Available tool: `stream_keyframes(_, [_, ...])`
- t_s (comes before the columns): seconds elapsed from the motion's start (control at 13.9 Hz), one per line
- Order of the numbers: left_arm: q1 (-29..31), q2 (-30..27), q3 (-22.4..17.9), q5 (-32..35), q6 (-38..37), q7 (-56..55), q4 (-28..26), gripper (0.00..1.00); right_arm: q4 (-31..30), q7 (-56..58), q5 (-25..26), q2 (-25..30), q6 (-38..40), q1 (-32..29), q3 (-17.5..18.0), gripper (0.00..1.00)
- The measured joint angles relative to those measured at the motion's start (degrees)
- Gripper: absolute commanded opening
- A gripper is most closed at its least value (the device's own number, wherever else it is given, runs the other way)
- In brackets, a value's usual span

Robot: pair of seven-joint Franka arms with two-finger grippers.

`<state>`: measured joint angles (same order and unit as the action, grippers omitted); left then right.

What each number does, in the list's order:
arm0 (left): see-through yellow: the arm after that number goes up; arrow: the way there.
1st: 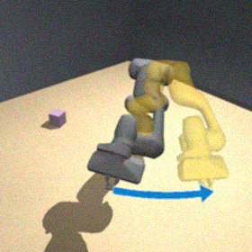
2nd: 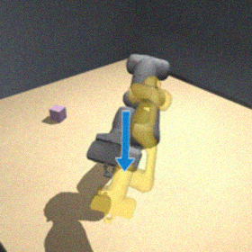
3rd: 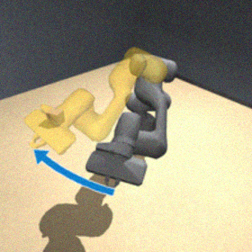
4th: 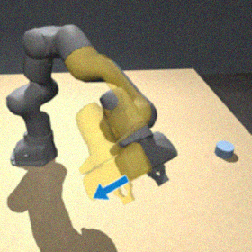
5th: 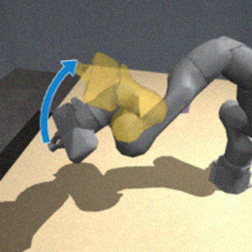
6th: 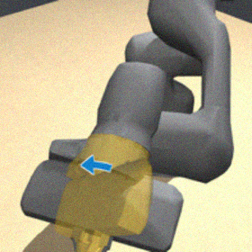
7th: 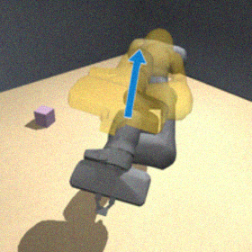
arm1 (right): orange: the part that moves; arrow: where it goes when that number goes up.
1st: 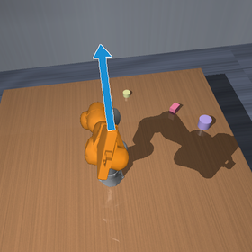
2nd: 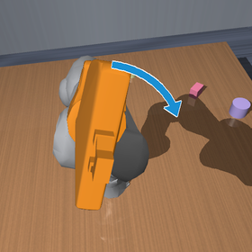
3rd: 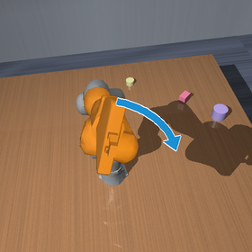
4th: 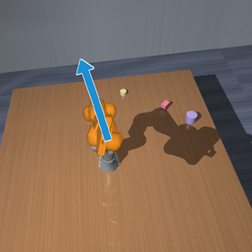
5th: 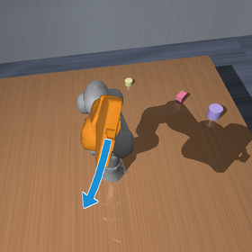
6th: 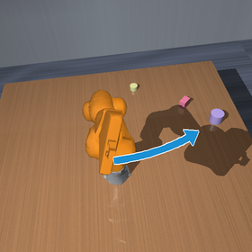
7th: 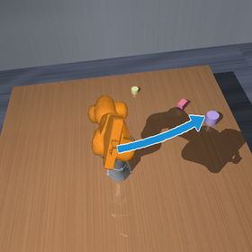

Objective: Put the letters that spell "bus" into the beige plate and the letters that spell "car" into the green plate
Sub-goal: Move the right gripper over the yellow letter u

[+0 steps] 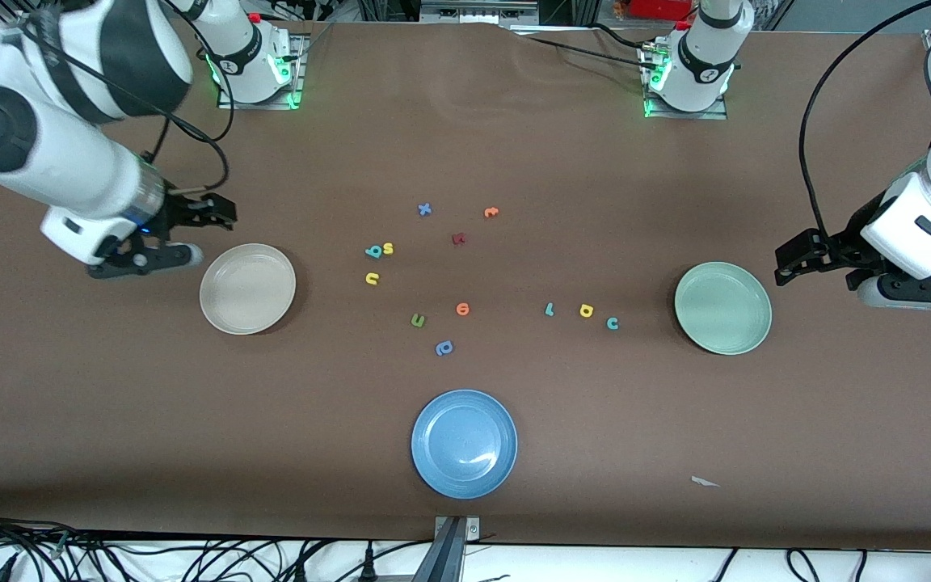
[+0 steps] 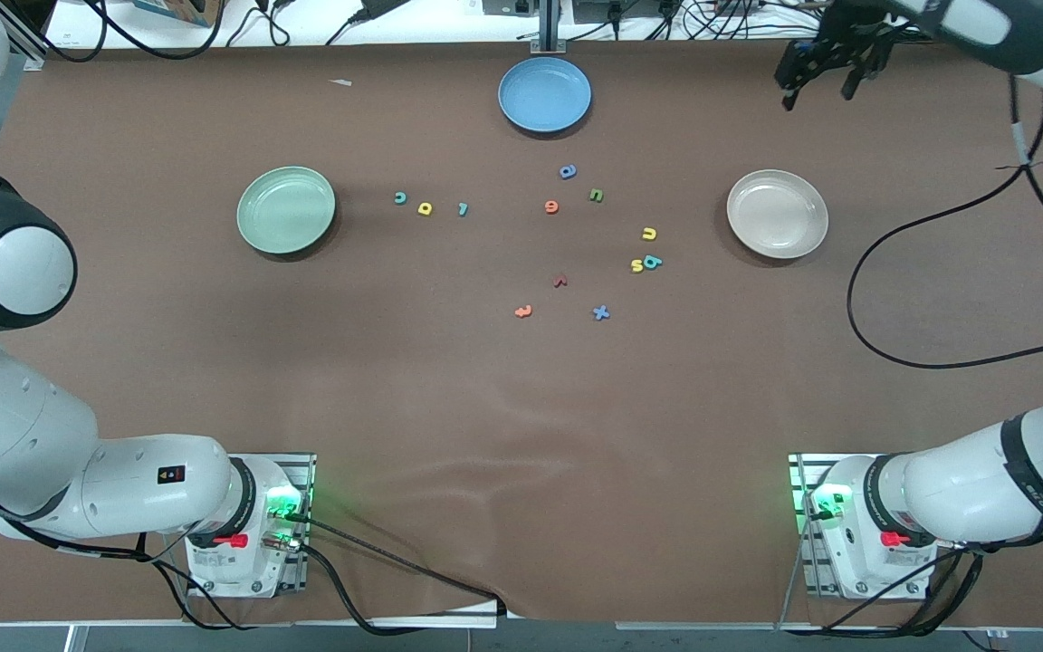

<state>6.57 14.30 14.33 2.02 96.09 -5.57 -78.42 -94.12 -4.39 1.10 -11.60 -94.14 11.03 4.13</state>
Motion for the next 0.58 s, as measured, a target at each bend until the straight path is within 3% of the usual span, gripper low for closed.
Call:
stream_keyframes(0.43, [0.0,0.0,-0.1,0.0,-1.6,0.0,0.0,1.00,-1.1,-16.2,-0.1,-6.9,-9.6,6.9,0.2,0.99])
stream_keyframes(0.5, [0.1,0.1,-0.2,0.0,-1.8,0.0,-0.1,1.00,-1.8,-20.1,-0.1,-8.6,-12.5,8.5,0.3,0.97])
stream_keyframes(0.58, [0.0,0.3,-0.2,0.0,-2.0,0.1,-0.3,1.00,-2.7,-23.5,-0.1,-10.1,-15.5,10.0,0.3,0.88])
